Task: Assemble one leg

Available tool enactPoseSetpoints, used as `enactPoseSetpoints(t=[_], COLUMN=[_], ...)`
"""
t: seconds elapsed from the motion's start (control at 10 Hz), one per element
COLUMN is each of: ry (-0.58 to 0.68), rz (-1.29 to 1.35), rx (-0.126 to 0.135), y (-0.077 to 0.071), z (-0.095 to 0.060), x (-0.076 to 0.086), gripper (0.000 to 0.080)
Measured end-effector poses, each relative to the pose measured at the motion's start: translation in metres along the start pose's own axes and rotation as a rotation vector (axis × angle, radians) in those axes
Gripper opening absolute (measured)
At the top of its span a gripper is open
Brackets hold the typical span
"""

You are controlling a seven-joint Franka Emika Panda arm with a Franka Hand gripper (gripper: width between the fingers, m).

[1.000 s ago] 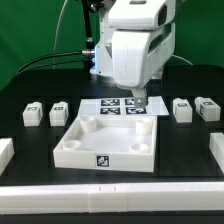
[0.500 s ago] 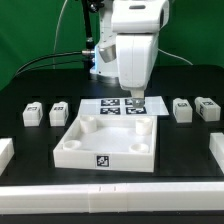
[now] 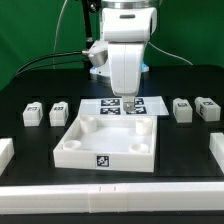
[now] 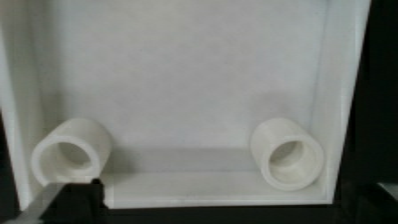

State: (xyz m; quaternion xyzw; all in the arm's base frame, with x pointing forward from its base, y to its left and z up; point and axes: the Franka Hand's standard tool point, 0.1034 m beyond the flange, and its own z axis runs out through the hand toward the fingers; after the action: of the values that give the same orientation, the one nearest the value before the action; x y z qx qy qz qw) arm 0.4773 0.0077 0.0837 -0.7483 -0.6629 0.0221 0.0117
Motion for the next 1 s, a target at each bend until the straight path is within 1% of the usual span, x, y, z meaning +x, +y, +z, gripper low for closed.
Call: enactPoseSetpoints(t=[0.1, 0.2, 0.3, 0.4, 0.5, 0.6, 0.9, 1.0], ry=[0.002, 0.002, 0.006, 0.007, 0.012, 0.014, 0.019, 0.020], rz=[0.004, 0.015, 0.023, 0.042, 0.060, 0.069, 0.068, 0.067], rx=[0.008, 0.024, 0.034, 0.058, 0.063, 0.078, 0.105, 0.112], y=[-0.003, -0.010, -0.021, -0.035, -0.044, -0.053, -0.062, -0.064], z=[0.003, 0.010, 0.018, 0.027, 0.034, 0.043, 0.065, 0.069], x=[-0.003, -0.011, -0.020, -0.029, -0.034, -0.037, -0.033, -0.033], gripper=[0.0650, 0.0650, 0.0650, 0.0650, 0.0650, 0.0650, 0.0650, 0.0650])
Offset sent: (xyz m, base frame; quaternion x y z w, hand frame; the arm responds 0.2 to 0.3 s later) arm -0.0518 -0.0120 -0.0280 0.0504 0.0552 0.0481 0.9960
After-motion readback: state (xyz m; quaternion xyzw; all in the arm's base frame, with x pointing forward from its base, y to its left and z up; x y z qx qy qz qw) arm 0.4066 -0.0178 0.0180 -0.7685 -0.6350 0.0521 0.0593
